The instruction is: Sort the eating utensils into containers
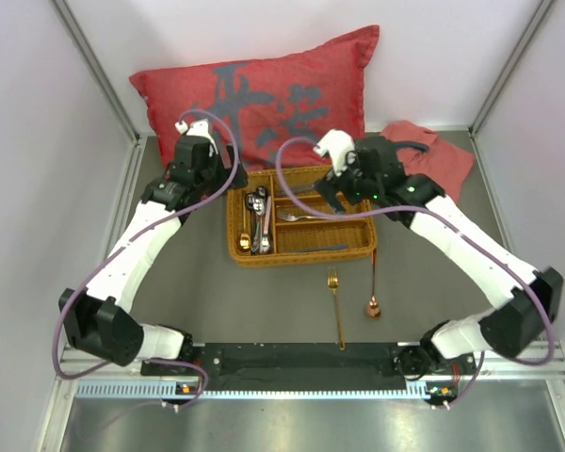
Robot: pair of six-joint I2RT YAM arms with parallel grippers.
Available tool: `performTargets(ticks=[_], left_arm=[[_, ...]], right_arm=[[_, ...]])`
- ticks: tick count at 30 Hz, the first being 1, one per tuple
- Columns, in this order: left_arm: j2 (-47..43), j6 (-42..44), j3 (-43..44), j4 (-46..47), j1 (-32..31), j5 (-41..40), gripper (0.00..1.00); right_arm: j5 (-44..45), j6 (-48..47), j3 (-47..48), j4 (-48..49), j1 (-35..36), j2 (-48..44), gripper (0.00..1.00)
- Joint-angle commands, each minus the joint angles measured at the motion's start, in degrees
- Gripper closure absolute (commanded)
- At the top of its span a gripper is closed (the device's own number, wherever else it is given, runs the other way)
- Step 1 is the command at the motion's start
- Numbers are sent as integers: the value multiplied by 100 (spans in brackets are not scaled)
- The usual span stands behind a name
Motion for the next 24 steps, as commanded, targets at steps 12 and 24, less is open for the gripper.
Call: performTargets(ticks=[12, 24], left_arm=[[-1029, -493, -1020, 7, 31, 693, 2], [-1425, -687, -1433, -169, 31, 1187, 2]], right_arm=[[1035, 4526, -691, -3253, -265, -631, 1], [5, 5942, -3109, -2542, -257, -1643, 32]])
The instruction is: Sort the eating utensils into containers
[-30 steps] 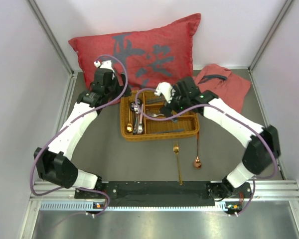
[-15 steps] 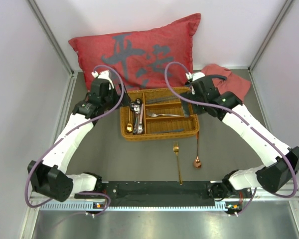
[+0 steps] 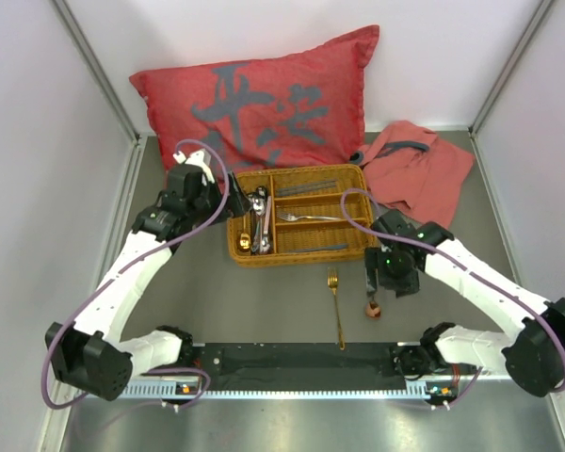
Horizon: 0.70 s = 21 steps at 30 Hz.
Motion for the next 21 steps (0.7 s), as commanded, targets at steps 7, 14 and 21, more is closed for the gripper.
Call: performTargets(ticks=[7, 14, 21], left_arm=[[-723, -191, -409, -90, 31, 116, 2], [-917, -182, -383, -266, 31, 36, 2], [-970, -191, -489, -301, 31, 28, 2]], right_arm=[[36, 625, -422, 1294, -21, 706, 50], [615, 800, -282, 1708, -38, 1305, 59], [644, 897, -307, 2076, -135, 1762, 68]])
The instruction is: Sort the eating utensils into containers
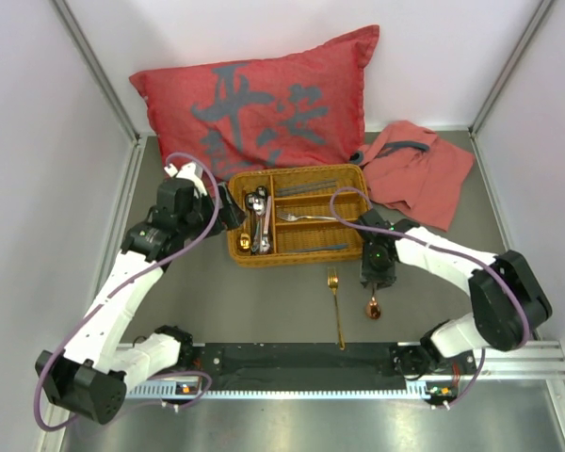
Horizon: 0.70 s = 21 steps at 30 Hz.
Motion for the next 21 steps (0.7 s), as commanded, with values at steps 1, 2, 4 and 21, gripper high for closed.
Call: performTargets(ticks=[1, 2, 4, 21], left_arm=[[-166, -27, -26, 3, 31, -62, 2], [-174, -27, -17, -67, 31, -106, 2], [-201, -19, -25, -77, 31, -176, 2], [-772, -18, -227, -252, 31, -379, 2]], right_arm=[[110, 143, 60, 410, -85, 274, 69], [31, 143, 24, 523, -93, 345, 70], [-40, 108, -72, 594, -111, 512, 74], [-831, -261, -1145, 693, -322, -523, 100]])
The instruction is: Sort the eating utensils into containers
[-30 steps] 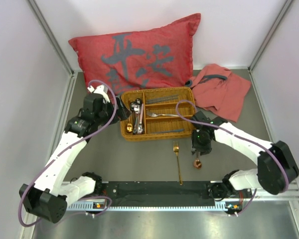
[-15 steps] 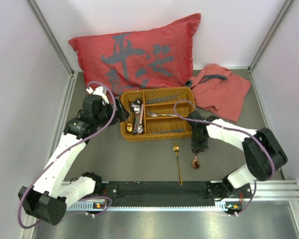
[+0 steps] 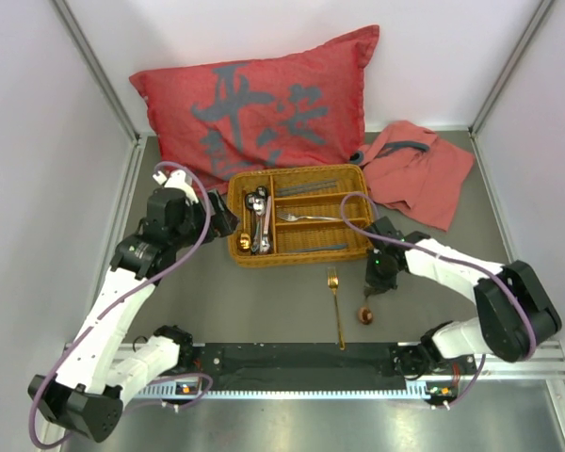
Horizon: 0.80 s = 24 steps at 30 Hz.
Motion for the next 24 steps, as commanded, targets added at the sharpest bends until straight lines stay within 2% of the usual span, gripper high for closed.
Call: performTargets(ticks=[1, 6, 12, 18, 24], left_arm=[[-182, -16, -90, 19, 31, -59, 2], [-208, -69, -99, 45, 31, 2, 2], [-173, -34, -55, 89, 22, 2, 2], [-24, 45, 121, 98, 31, -24, 2], [327, 89, 507, 27, 31, -33, 2]], right_arm=[[63, -243, -361, -358, 25, -478, 100], [239, -340, 175, -1236, 25, -1638, 100], [450, -463, 1124, -2011, 17, -2114, 100], [389, -613, 2073, -2064, 34, -1738, 100], [274, -806, 3084, -1819, 122, -762, 100]])
